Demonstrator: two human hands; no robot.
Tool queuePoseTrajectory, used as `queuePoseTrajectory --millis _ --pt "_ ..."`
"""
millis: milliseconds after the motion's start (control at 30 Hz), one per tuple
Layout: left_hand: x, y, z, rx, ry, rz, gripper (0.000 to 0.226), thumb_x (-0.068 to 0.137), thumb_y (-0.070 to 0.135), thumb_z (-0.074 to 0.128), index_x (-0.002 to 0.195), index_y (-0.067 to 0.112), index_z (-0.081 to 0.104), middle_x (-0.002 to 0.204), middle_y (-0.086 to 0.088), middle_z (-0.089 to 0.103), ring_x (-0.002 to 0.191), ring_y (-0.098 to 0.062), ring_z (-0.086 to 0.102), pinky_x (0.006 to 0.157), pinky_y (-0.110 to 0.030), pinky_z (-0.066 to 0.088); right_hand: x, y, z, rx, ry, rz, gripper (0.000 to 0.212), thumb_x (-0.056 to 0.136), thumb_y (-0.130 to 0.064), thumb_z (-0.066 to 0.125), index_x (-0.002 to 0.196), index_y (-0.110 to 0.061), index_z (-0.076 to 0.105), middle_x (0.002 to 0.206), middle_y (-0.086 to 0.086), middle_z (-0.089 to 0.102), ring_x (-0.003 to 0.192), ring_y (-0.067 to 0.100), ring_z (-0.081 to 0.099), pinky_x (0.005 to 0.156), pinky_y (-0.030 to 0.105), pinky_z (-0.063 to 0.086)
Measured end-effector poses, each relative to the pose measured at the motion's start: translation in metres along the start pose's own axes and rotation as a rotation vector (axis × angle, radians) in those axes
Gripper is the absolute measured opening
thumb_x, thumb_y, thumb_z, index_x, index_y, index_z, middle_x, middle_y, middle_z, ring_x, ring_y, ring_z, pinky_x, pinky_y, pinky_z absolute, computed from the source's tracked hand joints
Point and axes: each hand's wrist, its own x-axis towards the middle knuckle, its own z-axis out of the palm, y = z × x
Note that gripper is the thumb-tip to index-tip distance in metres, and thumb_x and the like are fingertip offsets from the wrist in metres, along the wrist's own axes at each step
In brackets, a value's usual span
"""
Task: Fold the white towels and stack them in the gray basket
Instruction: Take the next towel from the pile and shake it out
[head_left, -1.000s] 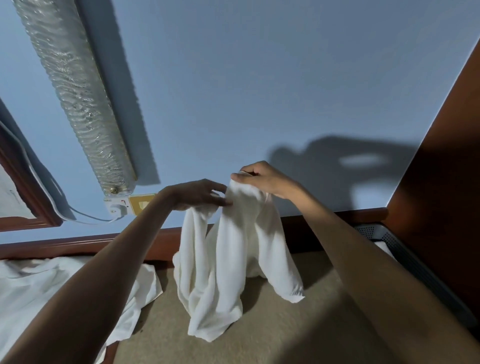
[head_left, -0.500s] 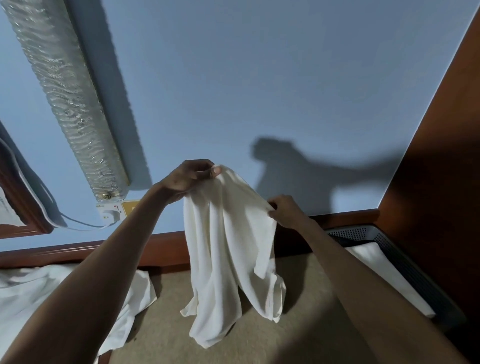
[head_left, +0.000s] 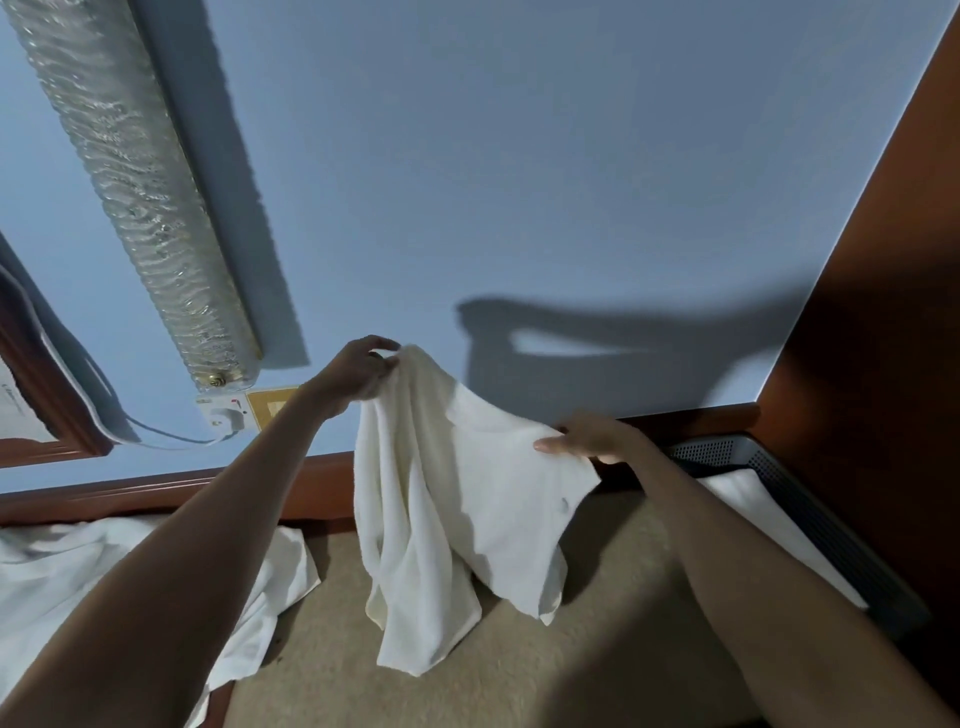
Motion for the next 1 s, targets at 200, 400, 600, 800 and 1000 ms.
queuePoseTrajectory --millis 200,400,600,800,1000 --pt "-0.026 -0.032 0.02 0.116 -0.09 0.128 0.039 0.089 -0.014 0.052 0.088 0.023 0.067 0.077 -0.006 0.063 0.071 -0.024 0.055 0.068 -0.037 0.049 0.015 -0.064 0.03 0.406 0.08 -0.044 0.007 0.101 -0.014 0.062 0.106 -0.009 0.061 0.095 0.004 0.06 0.078 0.014 0.06 0.058 0.018 0.047" --pt "-0.056 -0.031 0.034 0.059 -0.172 0.22 0.016 0.089 0.004 0.075 0.096 0.018 0.08 0.101 0.006 0.078 0.094 -0.015 0.075 0.084 -0.026 0.06 0.042 -0.1 0.06 0.719 0.225 0.1 0.026 0.102 0.003 0.049 0.114 -0.003 0.071 0.088 0.006 0.061 0.063 0.01 0.056 0.046 0.015 0.047" --pt "-0.065 -0.042 0.042 0.2 -0.001 0.32 0.03 0.07 0.039 0.094 0.093 0.026 0.079 0.099 0.016 0.074 0.088 0.0 0.07 0.073 -0.013 0.052 0.055 -0.122 0.079 0.956 0.206 0.201 0.026 0.095 0.014 0.054 0.112 0.005 0.07 0.105 0.013 0.065 0.083 0.024 0.068 0.053 0.021 0.058" --pt "-0.051 -0.044 0.041 0.157 0.111 0.337 0.011 0.091 0.027 0.079 0.091 0.016 0.08 0.09 0.009 0.076 0.082 -0.001 0.07 0.074 -0.015 0.052 0.065 -0.12 0.079 0.97 0.183 0.197 0.011 0.094 0.007 0.06 0.094 0.004 0.07 0.096 0.022 0.075 0.079 0.027 0.077 0.082 0.036 0.063" --pt "-0.032 -0.021 0.024 0.172 0.16 0.412 0.008 0.095 0.017 0.072 0.095 0.011 0.077 0.089 0.004 0.076 0.084 -0.006 0.068 0.074 -0.019 0.054 0.046 -0.117 0.063 0.701 -0.029 -0.028 0.045 0.103 -0.047 0.053 0.1 -0.005 0.069 0.085 0.016 0.076 0.079 0.024 0.075 0.071 0.031 0.061"
